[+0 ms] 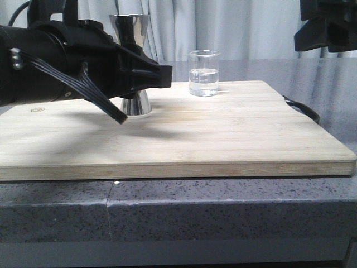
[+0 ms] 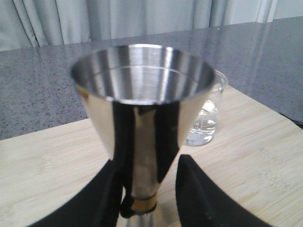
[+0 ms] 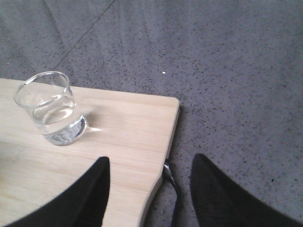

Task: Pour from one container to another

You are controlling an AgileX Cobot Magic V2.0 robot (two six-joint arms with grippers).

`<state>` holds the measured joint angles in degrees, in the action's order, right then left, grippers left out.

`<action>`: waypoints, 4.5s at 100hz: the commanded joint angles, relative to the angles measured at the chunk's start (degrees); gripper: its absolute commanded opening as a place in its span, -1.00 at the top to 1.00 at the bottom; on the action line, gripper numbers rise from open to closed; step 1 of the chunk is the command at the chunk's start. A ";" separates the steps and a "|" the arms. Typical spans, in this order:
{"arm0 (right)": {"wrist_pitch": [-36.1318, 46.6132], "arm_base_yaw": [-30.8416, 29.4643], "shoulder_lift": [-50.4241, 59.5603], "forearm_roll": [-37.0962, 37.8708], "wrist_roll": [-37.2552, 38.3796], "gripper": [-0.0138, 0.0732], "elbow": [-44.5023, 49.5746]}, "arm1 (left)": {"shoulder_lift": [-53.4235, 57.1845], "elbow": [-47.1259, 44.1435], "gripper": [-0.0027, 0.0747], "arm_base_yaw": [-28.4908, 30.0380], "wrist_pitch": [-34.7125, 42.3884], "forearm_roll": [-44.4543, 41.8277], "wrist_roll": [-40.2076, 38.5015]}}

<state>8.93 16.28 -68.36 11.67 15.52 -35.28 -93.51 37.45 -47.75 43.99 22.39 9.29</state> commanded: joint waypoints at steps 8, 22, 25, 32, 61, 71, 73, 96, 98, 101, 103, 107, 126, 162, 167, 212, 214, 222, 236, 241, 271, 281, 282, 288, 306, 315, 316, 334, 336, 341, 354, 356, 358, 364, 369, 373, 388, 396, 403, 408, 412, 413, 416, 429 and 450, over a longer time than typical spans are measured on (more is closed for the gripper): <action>4.42 0.06 0.99 0.49 -0.51 -0.11 -1.93 | 1.90 1.56 0.54 -0.35 4.65 -0.52 -0.52; 4.42 0.06 0.99 0.49 -0.51 -0.11 -1.93 | 1.90 1.56 0.68 -0.35 4.79 -0.52 -0.52; 4.42 0.06 0.99 0.49 -0.51 -0.11 -1.93 | 1.90 1.56 0.72 -0.35 4.79 -0.52 -0.52; 4.58 0.06 0.99 0.49 -0.51 -0.11 -1.93 | 1.90 1.56 0.83 -0.35 4.79 -0.52 -0.52; 10.17 2.09 -1.35 1.96 -0.51 -0.11 -1.83 | 4.74 1.56 0.98 -1.11 4.25 -1.57 -0.52; 12.02 2.69 -3.13 1.96 -0.51 -0.16 -1.83 | 7.46 1.56 0.98 -1.80 2.96 -1.57 -0.52; 12.82 2.79 -3.59 1.96 -0.51 -0.18 -1.83 | 8.13 1.56 0.98 -2.03 2.63 -1.57 -0.52; 21.53 3.83 -8.95 3.19 -0.51 -0.26 -1.83 | 14.59 1.56 0.98 -2.23 -3.81 -1.45 -0.52; 22.30 4.01 -9.45 3.51 -0.51 -0.26 -1.83 | 14.97 1.56 0.98 -2.23 -4.07 -1.45 -0.52; 23.33 4.42 -10.15 4.05 -0.51 -0.26 -1.83 | 15.56 1.56 0.98 -2.23 -4.45 -1.45 -0.52; 24.11 4.67 -10.70 4.55 -0.51 -0.26 -1.83 | 15.77 1.56 0.98 -2.23 -4.56 -1.45 -0.52; 25.90 5.12 -11.77 5.33 -0.51 -0.26 -1.83 | 16.16 1.56 0.98 -2.23 -4.70 -1.45 -0.52; 32.79 5.79 -16.32 6.71 -0.51 -0.26 -1.83 | 17.52 1.56 0.98 -2.23 -6.42 -1.45 -0.52; 37.87 5.56 -21.16 6.71 -0.51 -0.57 -3.42 | 17.52 1.56 0.98 -2.23 -8.15 -1.45 -0.52; 37.87 5.56 -21.53 6.71 -0.51 -0.57 -3.99 | 17.52 1.56 0.98 -2.23 -8.31 -1.45 -0.52; 37.38 5.56 -26.91 6.71 -0.51 -0.56 -10.36 | 17.52 1.56 0.98 -2.23 -8.86 -1.45 -0.52; 37.24 5.56 -27.05 6.71 -0.51 -0.56 -10.46 | 17.52 1.56 0.98 -2.23 -8.86 -1.45 -0.52; 37.11 5.56 -27.85 6.71 -0.51 -0.56 -11.45 | 17.52 1.56 0.98 -2.23 -8.86 -1.45 -0.52; 37.07 5.56 -29.29 6.79 -0.51 -0.56 -12.60 | 17.52 1.56 0.98 -2.23 -8.96 -1.45 -0.52; 37.07 5.56 -29.83 6.79 -0.51 -0.56 -13.09 | 17.52 1.56 0.98 -2.23 -8.96 -1.45 -0.52; 37.19 5.56 -30.84 6.79 -0.51 -0.56 -13.45 | 17.52 1.56 0.98 -2.23 -9.17 -1.84 -0.52; 37.32 5.56 -30.84 6.79 -0.51 -0.56 -13.45 | 17.52 1.56 0.98 -2.23 -9.17 -2.05 -0.52; 37.51 5.56 -30.84 6.79 -0.51 -0.56 -13.45 | 17.52 1.56 0.98 -2.23 -9.17 -2.05 -0.52; 37.87 5.56 -30.84 6.79 -0.51 -0.56 -13.45 | 17.52 1.56 0.98 -2.23 -9.17 -2.05 -0.52; 38.55 5.56 -30.84 6.79 -0.51 -0.56 -13.85 | 17.52 1.56 0.98 -2.23 -9.30 -2.05 -0.52; 38.89 5.56 -30.84 6.79 -0.51 -0.56 -14.23 | 17.52 1.56 0.98 -2.23 -9.30 -2.05 -0.52; 38.90 5.56 -30.84 6.79 -0.51 -0.56 -14.21 | 17.52 1.56 0.98 -2.23 -9.30 -2.05 -0.52; 38.98 5.56 -30.96 6.79 -0.51 -0.56 -14.50 | 17.52 1.56 0.98 -2.23 -9.42 -2.05 -0.52; 38.98 5.56 -30.94 6.79 -0.51 -0.56 -14.50 | 17.52 1.56 0.98 -2.23 -9.42 -2.05 -0.52; 39.02 5.56 -31.07 6.79 -0.51 -0.56 -14.50 | 17.52 1.56 0.98 -2.23 -9.42 -2.05 -0.52; 39.49 5.56 -31.17 6.79 -0.51 -0.56 -14.50 | 17.52 1.56 0.98 -2.23 -9.42 -2.05 -0.52; 39.70 5.56 -31.17 6.79 -0.51 -0.56 -14.50 | 17.52 1.56 0.98 -2.23 -9.42 -2.05 -0.52; 39.80 5.56 -31.17 6.79 -0.51 -0.56 -14.50 | 17.52 1.56 0.98 -2.23 -9.42 -2.05 -0.52; 39.93 5.56 -31.28 6.79 -0.51 -0.56 -14.50 | 17.52 1.56 0.98 -2.23 -9.42 -2.05 -0.52; 40.02 5.56 -31.65 6.79 -0.51 -0.56 -14.50 | 17.52 1.56 0.98 -2.23 -9.42 -2.05 -0.52; 40.02 5.56 -32.05 6.79 -0.51 -0.56 -14.50 | 17.52 1.56 0.98 -2.23 -9.42 -2.05 -0.52; 41.52 5.56 -32.80 6.79 -0.51 -0.56 -14.50 | 17.52 1.56 0.98 -2.23 -9.42 -2.05 -0.52; 41.78 5.56 -32.80 6.79 -0.51 -0.56 -14.50 | 17.52 1.56 0.98 -2.23 -9.70 -2.05 -0.52; 41.92 5.56 -33.19 6.79 -0.51 -0.56 -14.50 | 17.52 1.56 0.98 -2.23 -9.84 -2.09 -0.52; 41.92 5.56 -33.65 6.79 -0.51 -0.56 -14.50 | 17.52 1.56 0.98 -2.23 -9.92 -2.19 -0.52; 42.04 5.56 -34.09 6.79 -0.51 -0.56 -14.50 | 17.52 1.56 0.98 -2.23 -9.92 -2.18 -0.52; 42.04 5.56 -34.29 6.79 -0.51 -0.56 -14.50 | 17.52 1.56 0.98 -2.23 -9.92 -2.18 -0.52; 42.22 5.56 -34.48 6.79 -0.51 -0.56 -14.50 | 17.52 1.56 0.98 -2.23 -9.92 -2.18 -0.52; 43.31 5.56 -35.18 6.79 -0.51 -0.56 -14.50 | 17.52 1.56 0.98 -2.23 -9.92 -2.31 -0.52; 44.78 5.56 -35.18 6.79 -0.51 -0.55 -14.50 | 17.52 1.56 0.98 -2.23 -9.92 -2.31 -0.52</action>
<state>48.76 22.00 -105.86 18.80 15.42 -48.23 -77.99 37.45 -49.65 29.42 20.92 9.29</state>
